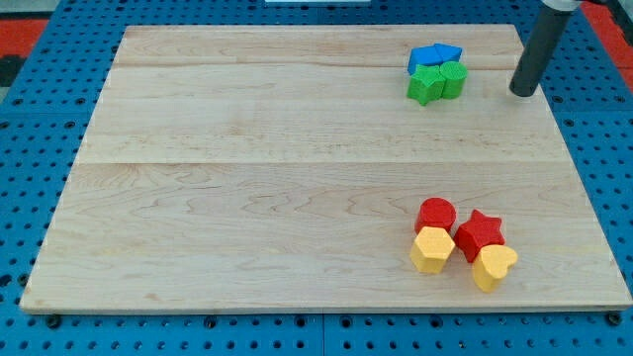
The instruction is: Move the blue cube to the top left
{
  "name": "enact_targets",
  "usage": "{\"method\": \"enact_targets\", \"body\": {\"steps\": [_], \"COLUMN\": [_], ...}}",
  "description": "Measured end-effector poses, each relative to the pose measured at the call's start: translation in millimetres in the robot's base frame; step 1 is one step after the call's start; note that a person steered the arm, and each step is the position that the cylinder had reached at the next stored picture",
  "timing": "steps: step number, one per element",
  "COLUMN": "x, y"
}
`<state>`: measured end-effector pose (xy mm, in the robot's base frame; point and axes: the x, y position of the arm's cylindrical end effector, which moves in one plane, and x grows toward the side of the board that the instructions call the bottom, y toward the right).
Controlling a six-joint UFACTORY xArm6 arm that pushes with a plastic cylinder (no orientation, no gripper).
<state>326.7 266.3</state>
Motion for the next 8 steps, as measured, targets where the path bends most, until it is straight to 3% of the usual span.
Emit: {"method": "enact_targets", "body": {"steps": [1, 4, 6, 7, 8], "x": [-32.2, -68.1, -57.8, -54.4, -62.7], "y": [-32.3, -253.8, -284.5, -323.9, -407.8]}}
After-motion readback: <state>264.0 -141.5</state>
